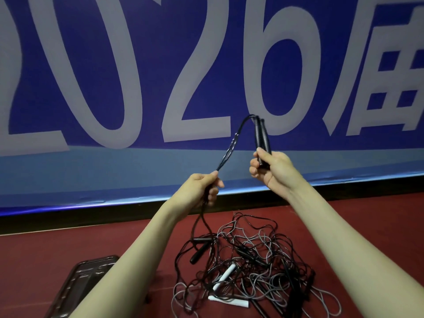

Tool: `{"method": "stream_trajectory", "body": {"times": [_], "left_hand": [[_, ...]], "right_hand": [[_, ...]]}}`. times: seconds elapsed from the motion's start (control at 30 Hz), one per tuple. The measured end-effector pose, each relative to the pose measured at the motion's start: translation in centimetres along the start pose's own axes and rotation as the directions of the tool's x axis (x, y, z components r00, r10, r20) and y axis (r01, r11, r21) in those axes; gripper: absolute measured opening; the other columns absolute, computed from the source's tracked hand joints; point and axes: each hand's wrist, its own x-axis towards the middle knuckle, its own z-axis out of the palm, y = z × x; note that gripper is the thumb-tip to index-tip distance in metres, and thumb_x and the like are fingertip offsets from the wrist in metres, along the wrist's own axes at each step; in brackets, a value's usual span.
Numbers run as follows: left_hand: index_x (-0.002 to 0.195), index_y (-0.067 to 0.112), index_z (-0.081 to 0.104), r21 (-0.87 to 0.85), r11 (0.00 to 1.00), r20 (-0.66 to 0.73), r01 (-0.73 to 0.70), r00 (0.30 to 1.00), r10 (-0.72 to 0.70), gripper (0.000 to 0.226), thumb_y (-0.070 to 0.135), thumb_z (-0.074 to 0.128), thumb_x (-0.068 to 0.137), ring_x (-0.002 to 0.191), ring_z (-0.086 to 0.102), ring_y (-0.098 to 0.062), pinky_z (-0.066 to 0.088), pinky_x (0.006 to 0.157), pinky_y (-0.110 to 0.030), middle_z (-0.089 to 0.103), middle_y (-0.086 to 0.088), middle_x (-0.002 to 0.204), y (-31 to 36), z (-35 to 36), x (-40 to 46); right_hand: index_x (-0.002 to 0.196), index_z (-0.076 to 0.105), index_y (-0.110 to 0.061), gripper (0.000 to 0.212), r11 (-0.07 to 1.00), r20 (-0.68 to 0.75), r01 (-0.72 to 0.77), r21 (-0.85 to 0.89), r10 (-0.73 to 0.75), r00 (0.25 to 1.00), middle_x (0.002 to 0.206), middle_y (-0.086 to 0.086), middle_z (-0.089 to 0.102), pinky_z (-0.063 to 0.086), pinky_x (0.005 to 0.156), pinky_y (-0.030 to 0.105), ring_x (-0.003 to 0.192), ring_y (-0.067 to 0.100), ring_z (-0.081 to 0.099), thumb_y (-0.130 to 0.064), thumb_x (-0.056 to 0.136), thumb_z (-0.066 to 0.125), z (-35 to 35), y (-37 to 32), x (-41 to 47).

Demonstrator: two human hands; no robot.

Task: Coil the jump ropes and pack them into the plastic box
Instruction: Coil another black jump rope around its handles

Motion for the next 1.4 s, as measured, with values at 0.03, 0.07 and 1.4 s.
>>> {"method": "stream_trajectory", "body": {"times": [0.03,0.07,1.4], "left_hand": [[0.078,0.01,0.055,-0.08,0.996,0.041,0.042,0.998,-0.039,0.035,0.029,0.04,0.103,0.047,0.034,-0.011,0.036,0.048,-0.021,0.034,0.004,0.054,0.0,0.2,-0.1],[0.077,0.012,0.052,-0.109,0.991,0.076,0.075,0.995,-0.067,0.035,0.029,0.039,0.104,0.046,0.032,-0.01,0.035,0.047,-0.02,0.031,0.005,0.054,0.1,0.4,-0.1],[0.083,0.012,0.06,0.948,0.161,0.05,-0.274,0.628,0.777,0.02,0.03,0.058,0.093,0.068,0.04,-0.013,0.027,0.048,-0.022,0.052,0.001,0.098,2.1,0.0,-0.6]], "right_hand": [[0.084,0.049,-0.009,0.021,0.999,-0.064,0.01,0.05,-0.006,0.998,0.062,0.005,0.051,0.048,0.052,0.024,0.052,0.016,0.054,-0.017,0.103,0.046,0.2,-0.1,0.1],[0.084,0.05,-0.008,0.022,0.997,-0.115,0.019,0.07,-0.011,0.993,0.062,0.005,0.052,0.05,0.055,0.025,0.056,0.017,0.058,-0.017,0.103,0.046,0.3,-0.2,0.2],[0.086,0.056,-0.015,0.009,0.605,0.376,0.113,-0.788,0.327,0.867,0.062,-0.001,0.041,0.026,0.044,0.023,0.047,0.012,0.033,-0.012,0.094,0.058,1.0,0.3,-1.6]]}}
